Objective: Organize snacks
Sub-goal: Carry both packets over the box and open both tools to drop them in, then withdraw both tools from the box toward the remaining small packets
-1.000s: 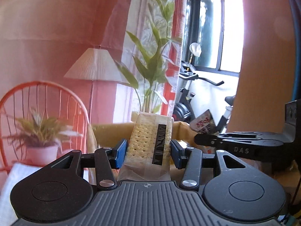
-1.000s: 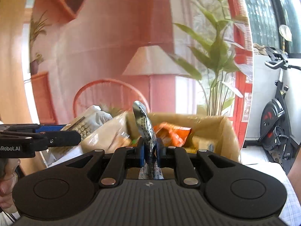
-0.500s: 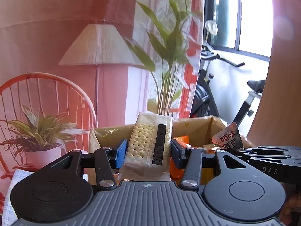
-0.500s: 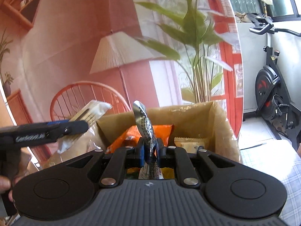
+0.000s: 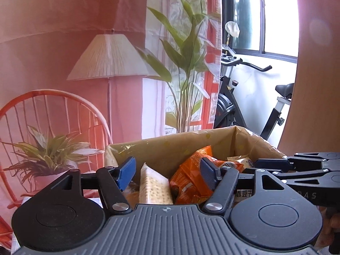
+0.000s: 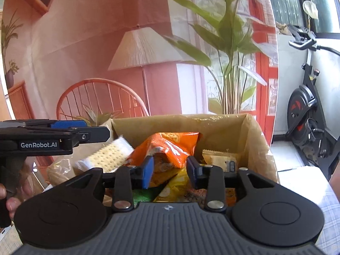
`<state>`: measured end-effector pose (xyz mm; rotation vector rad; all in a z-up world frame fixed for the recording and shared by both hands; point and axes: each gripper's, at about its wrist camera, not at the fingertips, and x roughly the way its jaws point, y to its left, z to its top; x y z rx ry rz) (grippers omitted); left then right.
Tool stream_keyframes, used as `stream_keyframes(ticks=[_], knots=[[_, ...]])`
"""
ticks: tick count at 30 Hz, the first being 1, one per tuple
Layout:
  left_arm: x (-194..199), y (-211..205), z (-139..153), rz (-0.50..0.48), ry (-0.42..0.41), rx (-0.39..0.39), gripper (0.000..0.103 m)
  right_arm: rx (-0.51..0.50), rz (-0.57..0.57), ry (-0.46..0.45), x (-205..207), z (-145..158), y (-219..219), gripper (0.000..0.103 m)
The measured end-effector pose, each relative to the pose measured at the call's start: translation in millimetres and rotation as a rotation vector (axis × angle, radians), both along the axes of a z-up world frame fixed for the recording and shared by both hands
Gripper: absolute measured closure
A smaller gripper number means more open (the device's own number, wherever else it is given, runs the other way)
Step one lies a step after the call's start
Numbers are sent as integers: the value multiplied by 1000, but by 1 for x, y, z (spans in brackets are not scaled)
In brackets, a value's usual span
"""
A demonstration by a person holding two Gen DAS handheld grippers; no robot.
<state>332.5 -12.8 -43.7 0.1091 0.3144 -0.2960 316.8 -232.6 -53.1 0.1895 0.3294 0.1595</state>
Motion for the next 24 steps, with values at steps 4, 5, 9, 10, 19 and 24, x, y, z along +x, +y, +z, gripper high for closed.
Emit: stream_keyframes(ticks=[4,5,9,10,19,24], knots=[[-18,9,2,-5,-5,-24,31,-6,-3,-25,-16,3,2,64],[-23,12,1,-9,-5,-34,31,-7,-3,-36,-21,4,2,64],[-45,23,-3,-19,-3,-76,27,-15,-3,-74,-44,2,5,64],[-50,25,-5,-18,-3,-79,26,-17,-1,-82,-48,2,6,64],[-90,38,-29,12,-27,-58,9,-16,-4,-120,-97,-20,12,64],[-98,44,-48,72,15,-54,8,-17,-25,-74,-112,-46,11,64]])
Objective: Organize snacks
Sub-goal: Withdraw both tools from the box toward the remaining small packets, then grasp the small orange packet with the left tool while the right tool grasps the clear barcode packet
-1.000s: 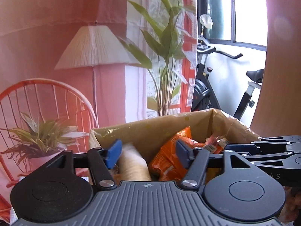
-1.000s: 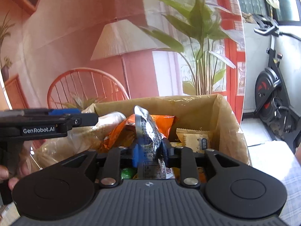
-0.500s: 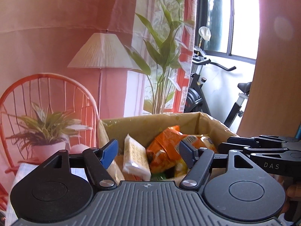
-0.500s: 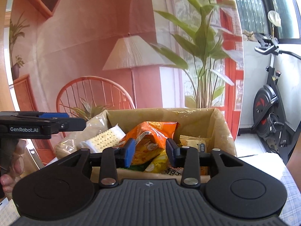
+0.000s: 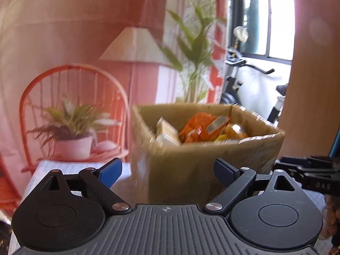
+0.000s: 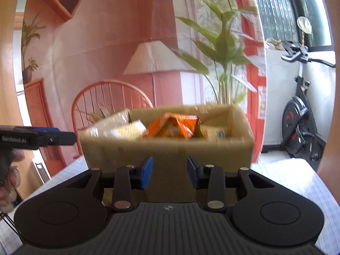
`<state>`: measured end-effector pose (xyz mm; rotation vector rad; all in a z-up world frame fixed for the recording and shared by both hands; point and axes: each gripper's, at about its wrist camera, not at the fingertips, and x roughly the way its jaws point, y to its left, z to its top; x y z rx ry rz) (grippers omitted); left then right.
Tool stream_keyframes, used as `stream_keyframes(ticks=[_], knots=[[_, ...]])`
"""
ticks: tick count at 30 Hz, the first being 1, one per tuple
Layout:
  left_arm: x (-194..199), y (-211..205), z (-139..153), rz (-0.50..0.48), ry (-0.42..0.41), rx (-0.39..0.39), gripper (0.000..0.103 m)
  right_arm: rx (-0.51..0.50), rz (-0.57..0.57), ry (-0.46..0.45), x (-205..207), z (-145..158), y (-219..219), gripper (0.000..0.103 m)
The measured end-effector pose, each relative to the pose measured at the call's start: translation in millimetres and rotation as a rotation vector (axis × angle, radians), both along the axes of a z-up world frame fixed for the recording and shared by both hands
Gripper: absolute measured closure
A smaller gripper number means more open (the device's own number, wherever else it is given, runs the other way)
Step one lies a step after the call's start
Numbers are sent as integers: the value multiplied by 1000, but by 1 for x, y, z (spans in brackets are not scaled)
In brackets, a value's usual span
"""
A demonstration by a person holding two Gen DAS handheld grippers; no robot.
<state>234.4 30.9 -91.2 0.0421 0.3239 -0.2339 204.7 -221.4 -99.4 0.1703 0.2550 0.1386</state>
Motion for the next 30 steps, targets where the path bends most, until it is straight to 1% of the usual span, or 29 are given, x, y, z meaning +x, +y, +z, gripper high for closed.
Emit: stream_keyframes(ticks=[4,7,10,14,18,21,25,29,30], knots=[[0,-1,-16,29,42,32,8,-27,-32,67,-10,-32,-1,64],[-1,-3,-24,63,45,63,8,-34,-58,128,-16,-58,-2,64],[-1,-6,-32,59,47,77,8,-21,-76,192,-22,-82,-5,64],[0,-13,-45,55,67,121,8,-10,-82,271,-27,-108,-7,63],[0,-13,-56,33,97,103,9,-18,-63,324,-31,-125,-3,52],[1,-12,-63,28,122,98,9,-45,-70,353,-30,-134,2,50],[2,-10,-67,17,147,94,9,-52,-72,409,-27,-146,7,49],[4,-8,-72,10,170,84,10,-98,-60,406,-26,-149,13,44],[4,-7,-73,9,175,82,10,-105,-56,405,-25,-149,14,46]])
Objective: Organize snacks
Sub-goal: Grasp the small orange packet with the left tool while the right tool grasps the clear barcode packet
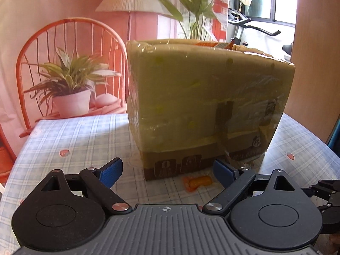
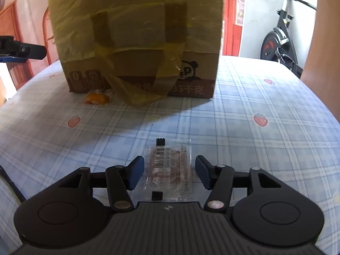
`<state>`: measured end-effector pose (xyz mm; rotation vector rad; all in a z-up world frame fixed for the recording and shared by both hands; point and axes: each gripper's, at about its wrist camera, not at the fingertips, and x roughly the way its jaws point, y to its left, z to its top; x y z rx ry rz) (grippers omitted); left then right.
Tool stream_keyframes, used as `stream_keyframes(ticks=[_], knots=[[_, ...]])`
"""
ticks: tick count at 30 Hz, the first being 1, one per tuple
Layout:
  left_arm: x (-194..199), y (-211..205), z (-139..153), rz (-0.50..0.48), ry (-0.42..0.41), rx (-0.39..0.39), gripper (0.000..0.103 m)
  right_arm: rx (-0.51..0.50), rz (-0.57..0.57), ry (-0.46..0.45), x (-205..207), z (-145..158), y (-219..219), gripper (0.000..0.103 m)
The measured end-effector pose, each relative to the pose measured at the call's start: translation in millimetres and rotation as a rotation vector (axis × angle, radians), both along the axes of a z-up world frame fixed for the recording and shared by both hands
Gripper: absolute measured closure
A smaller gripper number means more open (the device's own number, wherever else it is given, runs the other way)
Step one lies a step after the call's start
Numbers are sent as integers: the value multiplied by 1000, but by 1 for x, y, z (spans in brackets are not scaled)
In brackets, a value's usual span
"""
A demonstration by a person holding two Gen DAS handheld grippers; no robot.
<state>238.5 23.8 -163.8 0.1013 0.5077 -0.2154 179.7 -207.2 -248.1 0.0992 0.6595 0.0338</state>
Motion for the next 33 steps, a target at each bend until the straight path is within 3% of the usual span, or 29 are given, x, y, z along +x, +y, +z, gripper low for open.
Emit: stream_keyframes(ticks=[2,9,21,25,28,31,33], knots=[[0,1,-2,-3,9,-6,11,-2,8,-5,1,0,1,53],[1,-5,-11,-20,38,32,12,8,48,-9,15,3,0,58],[24,-11,-33,-38,142,-50,20,10,41,-86,31,-5,-9,59],[41,-24,-47,-29,184,-37,31,37,40,-93,30,-6,-13,59],[58,-27,-57,15,216,-60,45,45,40,-98,30,-5,-15,59],[74,-29,-64,49,236,-93,46,41,41,-101,30,-5,-15,59],[77,-36,-65,48,225,-74,46,44,45,-103,30,-6,-15,59]])
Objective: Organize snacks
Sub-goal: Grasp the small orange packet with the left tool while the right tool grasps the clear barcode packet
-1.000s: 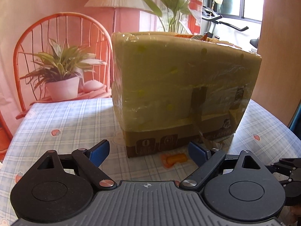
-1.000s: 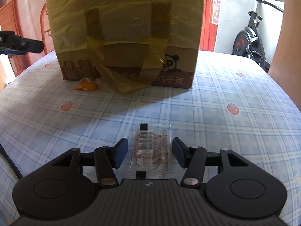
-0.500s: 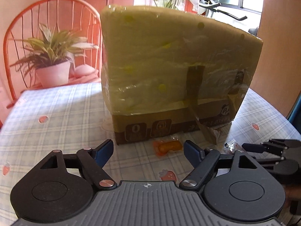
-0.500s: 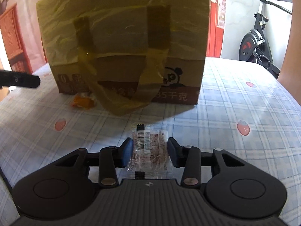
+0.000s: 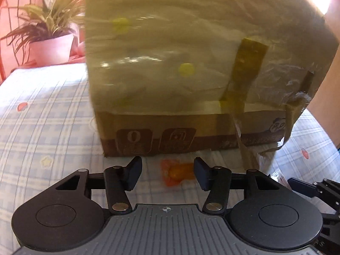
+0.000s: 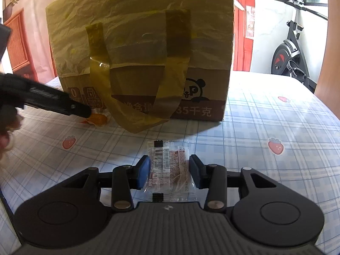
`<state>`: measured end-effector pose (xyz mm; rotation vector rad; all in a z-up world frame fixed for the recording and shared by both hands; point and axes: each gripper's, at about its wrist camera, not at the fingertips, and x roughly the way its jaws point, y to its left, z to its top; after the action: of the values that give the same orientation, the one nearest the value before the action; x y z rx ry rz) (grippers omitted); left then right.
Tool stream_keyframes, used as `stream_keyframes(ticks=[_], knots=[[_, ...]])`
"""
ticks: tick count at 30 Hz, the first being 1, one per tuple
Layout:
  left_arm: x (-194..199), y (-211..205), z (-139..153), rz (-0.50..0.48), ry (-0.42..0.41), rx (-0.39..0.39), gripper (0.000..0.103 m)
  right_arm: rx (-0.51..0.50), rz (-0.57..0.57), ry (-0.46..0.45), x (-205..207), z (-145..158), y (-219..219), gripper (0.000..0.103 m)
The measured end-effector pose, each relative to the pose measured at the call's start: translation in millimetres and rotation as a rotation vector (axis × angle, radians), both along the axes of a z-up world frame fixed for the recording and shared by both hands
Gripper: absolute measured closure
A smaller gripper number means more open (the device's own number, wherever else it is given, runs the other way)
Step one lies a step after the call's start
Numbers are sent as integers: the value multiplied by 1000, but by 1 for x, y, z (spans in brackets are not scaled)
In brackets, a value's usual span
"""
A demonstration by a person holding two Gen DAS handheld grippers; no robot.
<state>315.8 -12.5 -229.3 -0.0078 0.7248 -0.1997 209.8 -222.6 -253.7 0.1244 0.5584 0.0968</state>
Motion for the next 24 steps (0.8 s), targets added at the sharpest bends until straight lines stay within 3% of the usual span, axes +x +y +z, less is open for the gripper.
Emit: stream_keyframes(ticks=[7,11,13,16,24], knots=[[2,-20,-8,-7,-22,47,36,6,4,-3,1,-1,0,59],[-1,-27,-15,-12,-42,88,35,5,4,-3,1,-1,0,59],[-5,-35,-19,-25,-53,111,35,5,4,-3,0,-1,0,59],[-12,-33,-20,-30,-65,98,46,5,4,-3,0,-1,0,59],[-40,-25,-21,-54,-65,72,47,10,4,-4,-1,-1,-1,59]])
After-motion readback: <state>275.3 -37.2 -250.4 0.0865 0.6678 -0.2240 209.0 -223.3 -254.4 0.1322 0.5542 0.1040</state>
